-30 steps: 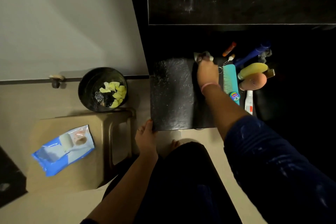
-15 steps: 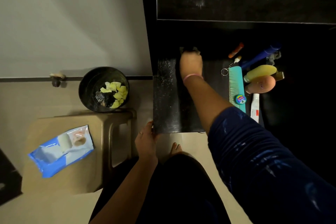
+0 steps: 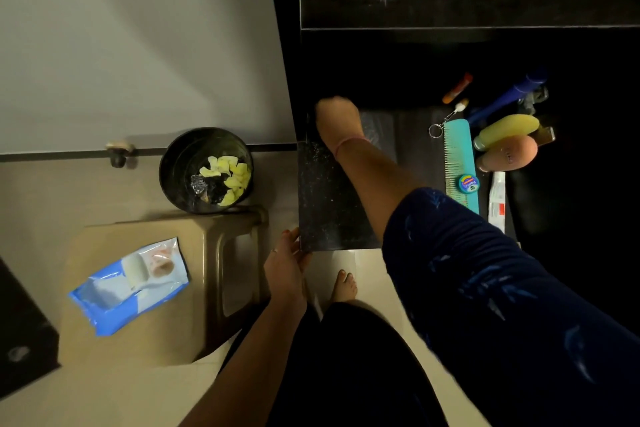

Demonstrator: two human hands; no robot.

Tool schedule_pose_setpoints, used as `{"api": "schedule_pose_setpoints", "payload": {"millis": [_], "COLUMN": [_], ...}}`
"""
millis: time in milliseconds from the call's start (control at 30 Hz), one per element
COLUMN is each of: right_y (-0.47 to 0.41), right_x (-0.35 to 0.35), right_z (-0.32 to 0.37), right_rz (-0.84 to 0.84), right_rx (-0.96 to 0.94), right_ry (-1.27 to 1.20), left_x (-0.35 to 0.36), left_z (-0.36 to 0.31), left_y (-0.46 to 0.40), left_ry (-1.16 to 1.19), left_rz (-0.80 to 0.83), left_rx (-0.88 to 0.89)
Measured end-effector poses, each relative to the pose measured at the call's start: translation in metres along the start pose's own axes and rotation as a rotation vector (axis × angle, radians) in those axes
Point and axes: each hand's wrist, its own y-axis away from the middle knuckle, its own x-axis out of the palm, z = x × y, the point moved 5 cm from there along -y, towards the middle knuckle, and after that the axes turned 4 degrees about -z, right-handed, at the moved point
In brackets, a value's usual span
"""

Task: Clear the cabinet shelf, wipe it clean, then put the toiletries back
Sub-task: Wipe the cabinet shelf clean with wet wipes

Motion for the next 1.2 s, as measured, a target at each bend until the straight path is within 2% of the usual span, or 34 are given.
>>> {"api": "schedule_pose_setpoints", "payload": {"millis": [67, 233, 400, 500, 600, 733, 800, 900, 1067, 1200], "right_y": [0.0, 0.05, 0.093, 0.123, 0.161, 0.2, 0.205, 0.189, 0.106, 0.082], "right_x": [0.003, 0.02, 0.035, 0.043, 0.041, 0.046, 0.047, 0.045, 0.02, 0.029], "right_z": [-0.005, -0.01, 0.007, 0.014, 0.019, 0.016, 0.02, 0.024, 0.031, 0.035], "right_rz": [0.008, -0.097, 0.014, 0.082, 0.033, 0.197, 0.202, 0.138, -0.1, -0.138], "right_rx": [0.035, 0.092, -0.164, -0.198, -0.241, -0.203, -0.215, -0.225, -0.078, -0.013], "right_ry": [-0.075, -0.388, -0.186, -0.123, -0.082, -0.202, -0.199, -0.147, -0.17, -0.186], "left_x": [0.0, 0.002, 0.004, 0.004, 0.003, 0.003, 0.0, -0.006, -0.015, -0.016], "left_z": [-0.002, -0.002, -0.005, -0.009, -0.011, -0.011, -0.01, -0.01, -0.005, 0.001], "left_y": [0.002, 0.007, 0.012, 0.018, 0.022, 0.024, 0.024, 0.024, 0.012, 0.008], "left_ry": [0.034, 0.085, 0.128, 0.12, 0.137, 0.177, 0.187, 0.153, 0.114, 0.072], "left_rz": [0.011, 0.036, 0.029, 0.042, 0.046, 0.051, 0.053, 0.051, 0.034, 0.042], "left_rx": [-0.017, -0.033, -0.066, -0.076, -0.096, -0.127, -0.147, -0.172, -0.219, -0.228]}}
